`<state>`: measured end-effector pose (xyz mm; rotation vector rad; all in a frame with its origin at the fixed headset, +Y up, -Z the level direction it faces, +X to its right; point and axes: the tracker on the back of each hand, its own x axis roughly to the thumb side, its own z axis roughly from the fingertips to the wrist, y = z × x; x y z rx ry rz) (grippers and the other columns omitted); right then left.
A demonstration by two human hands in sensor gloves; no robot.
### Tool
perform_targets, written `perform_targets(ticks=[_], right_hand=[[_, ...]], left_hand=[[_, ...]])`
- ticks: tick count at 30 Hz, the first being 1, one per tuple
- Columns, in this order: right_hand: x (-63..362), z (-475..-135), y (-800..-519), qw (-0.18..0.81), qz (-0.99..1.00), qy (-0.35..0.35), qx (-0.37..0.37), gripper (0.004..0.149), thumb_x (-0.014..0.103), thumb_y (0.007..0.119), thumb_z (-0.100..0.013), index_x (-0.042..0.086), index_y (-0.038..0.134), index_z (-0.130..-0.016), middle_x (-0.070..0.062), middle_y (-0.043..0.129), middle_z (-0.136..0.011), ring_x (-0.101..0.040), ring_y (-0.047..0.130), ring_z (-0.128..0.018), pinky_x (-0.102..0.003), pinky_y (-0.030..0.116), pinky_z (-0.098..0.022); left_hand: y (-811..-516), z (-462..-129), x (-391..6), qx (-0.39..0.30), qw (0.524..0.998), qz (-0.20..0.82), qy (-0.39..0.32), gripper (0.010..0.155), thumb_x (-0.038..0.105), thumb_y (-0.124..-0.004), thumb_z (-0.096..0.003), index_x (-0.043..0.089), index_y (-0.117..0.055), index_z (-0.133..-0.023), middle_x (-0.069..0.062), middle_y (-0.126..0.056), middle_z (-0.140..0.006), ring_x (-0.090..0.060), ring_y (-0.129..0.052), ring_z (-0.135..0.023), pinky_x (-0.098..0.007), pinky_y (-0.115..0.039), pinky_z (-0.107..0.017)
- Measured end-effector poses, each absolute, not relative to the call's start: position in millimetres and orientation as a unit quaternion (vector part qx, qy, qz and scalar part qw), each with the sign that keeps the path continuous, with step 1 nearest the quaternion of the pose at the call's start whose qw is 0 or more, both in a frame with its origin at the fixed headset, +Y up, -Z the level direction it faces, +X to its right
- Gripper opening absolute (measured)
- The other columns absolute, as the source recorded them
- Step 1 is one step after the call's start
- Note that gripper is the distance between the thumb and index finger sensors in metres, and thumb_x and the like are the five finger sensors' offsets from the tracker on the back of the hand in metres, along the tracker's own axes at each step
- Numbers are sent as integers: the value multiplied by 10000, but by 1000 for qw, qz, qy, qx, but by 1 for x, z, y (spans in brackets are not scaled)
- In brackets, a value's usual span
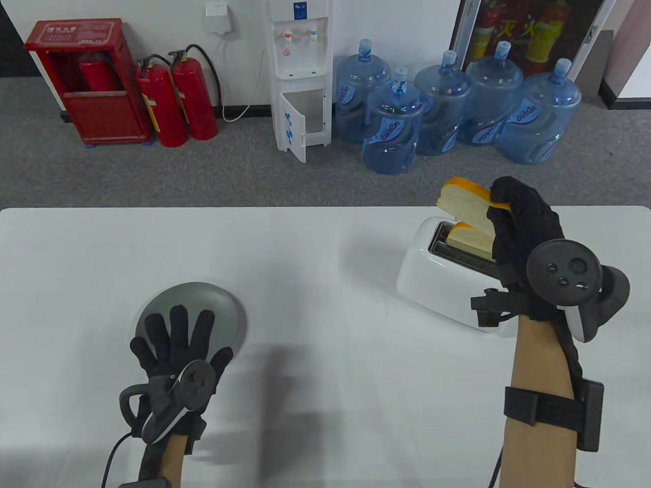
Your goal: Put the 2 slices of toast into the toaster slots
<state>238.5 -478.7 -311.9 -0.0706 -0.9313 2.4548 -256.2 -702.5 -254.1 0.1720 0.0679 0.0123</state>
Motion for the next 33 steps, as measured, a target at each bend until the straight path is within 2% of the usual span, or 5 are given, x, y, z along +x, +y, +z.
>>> perform_targets(ticks=[22, 33], right_hand=[[264, -341, -521, 287, 910, -298, -30, 489, 263, 783, -625, 436, 602, -1045, 146, 780, -1091, -229, 930, -977, -555, 700, -803], [271, -343, -529, 294, 910, -290, -31, 488, 250, 785, -616, 419, 617, -1042, 133, 785, -1086, -243, 928, -976, -569, 696, -792]], left_hand=[[-703, -255, -257, 76, 996, 0, 39, 711, 701, -509, -544, 441, -350, -1186, -64, -255, -1284, -472, -150, -1142, -665, -226, -770], [-703, -256, -257, 71, 997, -4, 44, 711, 698, -515, -544, 439, -351, -1185, -63, -255, -1283, -472, -151, -1142, -666, -227, -771]])
